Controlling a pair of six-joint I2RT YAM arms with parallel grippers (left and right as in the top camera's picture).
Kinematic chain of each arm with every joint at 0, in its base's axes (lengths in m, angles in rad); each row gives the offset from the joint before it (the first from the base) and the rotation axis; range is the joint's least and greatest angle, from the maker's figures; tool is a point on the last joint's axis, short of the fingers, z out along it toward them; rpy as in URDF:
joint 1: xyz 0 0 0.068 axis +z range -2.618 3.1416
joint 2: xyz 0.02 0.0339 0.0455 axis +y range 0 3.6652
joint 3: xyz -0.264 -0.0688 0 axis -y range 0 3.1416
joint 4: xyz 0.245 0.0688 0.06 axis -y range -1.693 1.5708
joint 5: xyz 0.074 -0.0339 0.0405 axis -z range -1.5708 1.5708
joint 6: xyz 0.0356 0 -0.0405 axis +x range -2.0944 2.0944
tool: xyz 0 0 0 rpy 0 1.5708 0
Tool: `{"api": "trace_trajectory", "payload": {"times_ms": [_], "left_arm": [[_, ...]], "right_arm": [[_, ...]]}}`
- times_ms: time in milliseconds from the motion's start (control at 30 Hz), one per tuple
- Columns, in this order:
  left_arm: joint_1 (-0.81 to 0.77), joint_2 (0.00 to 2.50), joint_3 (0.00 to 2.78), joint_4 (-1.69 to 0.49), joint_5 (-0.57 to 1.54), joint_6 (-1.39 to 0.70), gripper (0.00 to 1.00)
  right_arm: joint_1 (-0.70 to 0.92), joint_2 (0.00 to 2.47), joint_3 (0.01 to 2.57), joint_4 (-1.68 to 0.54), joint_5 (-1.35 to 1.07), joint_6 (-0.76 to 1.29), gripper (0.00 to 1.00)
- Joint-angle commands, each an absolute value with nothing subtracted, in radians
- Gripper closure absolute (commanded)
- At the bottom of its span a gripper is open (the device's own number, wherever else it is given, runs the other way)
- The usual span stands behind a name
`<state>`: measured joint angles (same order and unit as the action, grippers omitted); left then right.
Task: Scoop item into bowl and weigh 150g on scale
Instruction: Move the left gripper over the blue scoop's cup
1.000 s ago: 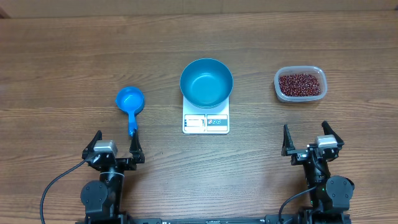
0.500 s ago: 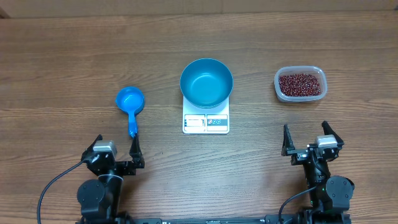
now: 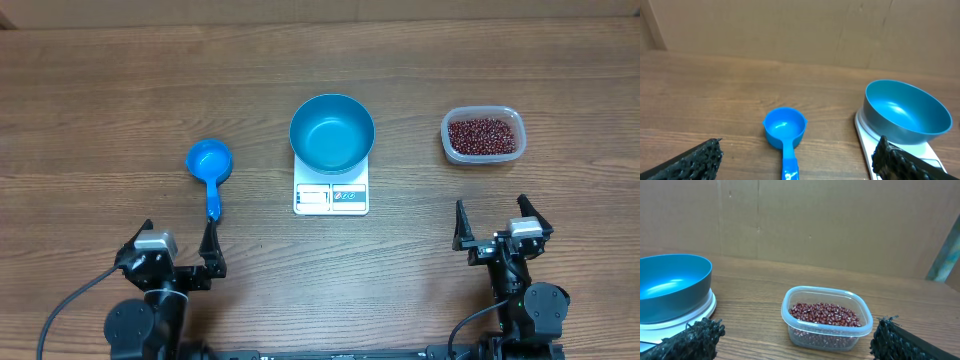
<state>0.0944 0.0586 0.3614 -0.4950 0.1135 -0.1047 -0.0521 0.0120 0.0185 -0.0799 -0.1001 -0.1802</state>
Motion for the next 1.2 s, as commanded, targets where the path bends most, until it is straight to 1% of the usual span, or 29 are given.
{"api": "trace_trajectory", "payload": {"times_ms": [0,267,833,1033,1167], "left_arm": [[0.103,0.155,0.453,-0.521,0.123,-0.089,0.00],[0.103,0.426,0.670,-0.607,0.124,-0.046,0.00],[0.104,0.969,1.253,-1.059,0.117,-0.013,0.00],[0.105,1.151,1.385,-1.195,0.075,-0.010,0.00],[0.104,1.250,1.410,-1.222,0.074,0.000,0.00]], "right_arm": [[-0.056,0.003,0.008,-0.076,-0.106,-0.184,0.00],[-0.056,0.003,0.008,-0.076,-0.106,-0.184,0.00],[-0.056,0.003,0.008,-0.076,-0.106,-0.184,0.00],[-0.056,0.003,0.008,-0.076,-0.106,-0.184,0.00],[-0.056,0.003,0.008,-0.076,-0.106,-0.184,0.00]]}}
